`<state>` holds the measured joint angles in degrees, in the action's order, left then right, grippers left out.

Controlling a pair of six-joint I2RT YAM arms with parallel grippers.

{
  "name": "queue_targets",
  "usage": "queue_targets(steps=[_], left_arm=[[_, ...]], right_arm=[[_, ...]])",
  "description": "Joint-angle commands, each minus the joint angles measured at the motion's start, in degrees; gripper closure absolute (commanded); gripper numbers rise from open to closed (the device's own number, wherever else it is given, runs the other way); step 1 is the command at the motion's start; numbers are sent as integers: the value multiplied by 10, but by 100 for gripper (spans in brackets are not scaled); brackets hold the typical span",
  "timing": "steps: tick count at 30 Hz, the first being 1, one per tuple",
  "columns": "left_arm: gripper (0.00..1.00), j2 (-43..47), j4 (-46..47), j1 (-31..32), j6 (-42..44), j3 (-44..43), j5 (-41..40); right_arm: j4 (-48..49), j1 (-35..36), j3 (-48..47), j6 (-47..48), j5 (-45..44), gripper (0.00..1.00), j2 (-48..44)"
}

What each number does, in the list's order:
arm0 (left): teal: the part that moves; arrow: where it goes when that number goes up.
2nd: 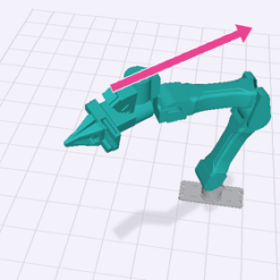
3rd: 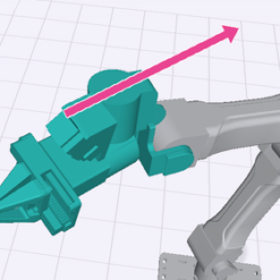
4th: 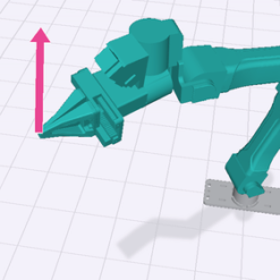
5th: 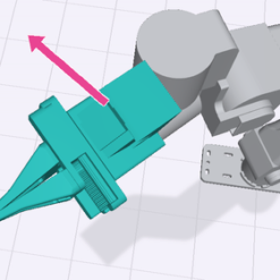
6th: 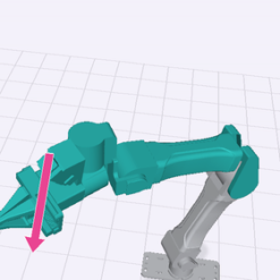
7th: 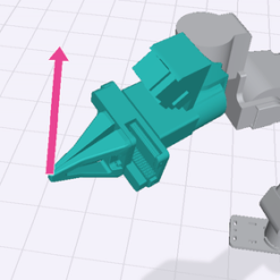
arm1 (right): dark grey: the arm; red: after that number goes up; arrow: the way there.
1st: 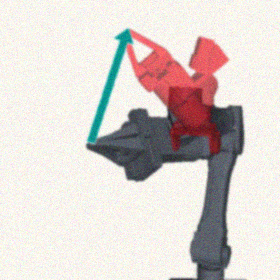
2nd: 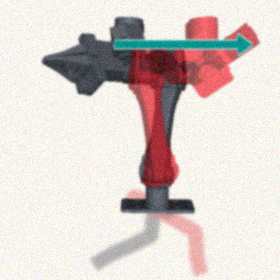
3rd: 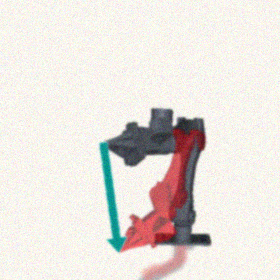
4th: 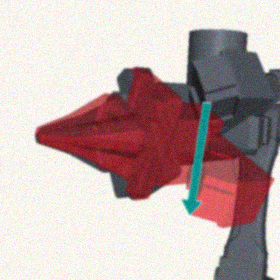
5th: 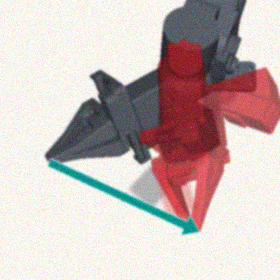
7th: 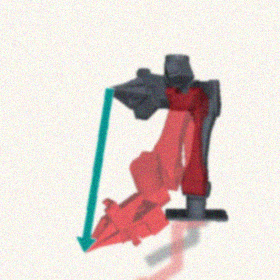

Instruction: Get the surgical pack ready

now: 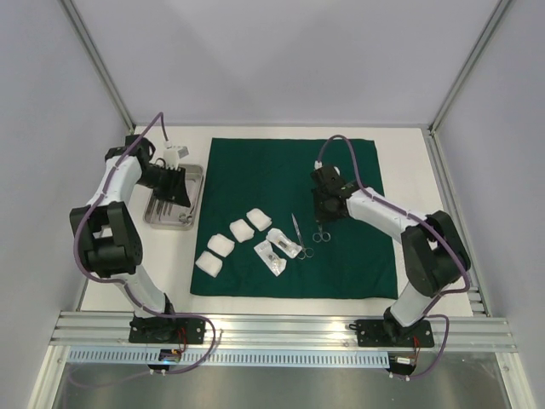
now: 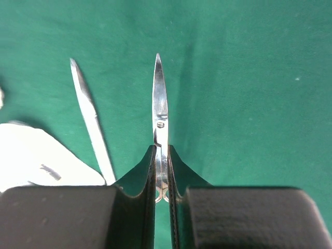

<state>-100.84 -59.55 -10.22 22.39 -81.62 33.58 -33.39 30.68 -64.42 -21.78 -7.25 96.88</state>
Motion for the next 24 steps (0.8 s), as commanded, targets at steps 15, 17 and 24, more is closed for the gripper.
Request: queue_targets(steps=[15,17,24], left_arm=[[53,85,52,261,-58,1,103],[52,78,59,279,-58,1,100],[49,58,90,293,-89,1,140]], right_arm=[[152,129,-97,-158,-9,100,-41],[164,136,-108,-167,-8,99,-33],[174,152,-124,-179,1,100,-17]])
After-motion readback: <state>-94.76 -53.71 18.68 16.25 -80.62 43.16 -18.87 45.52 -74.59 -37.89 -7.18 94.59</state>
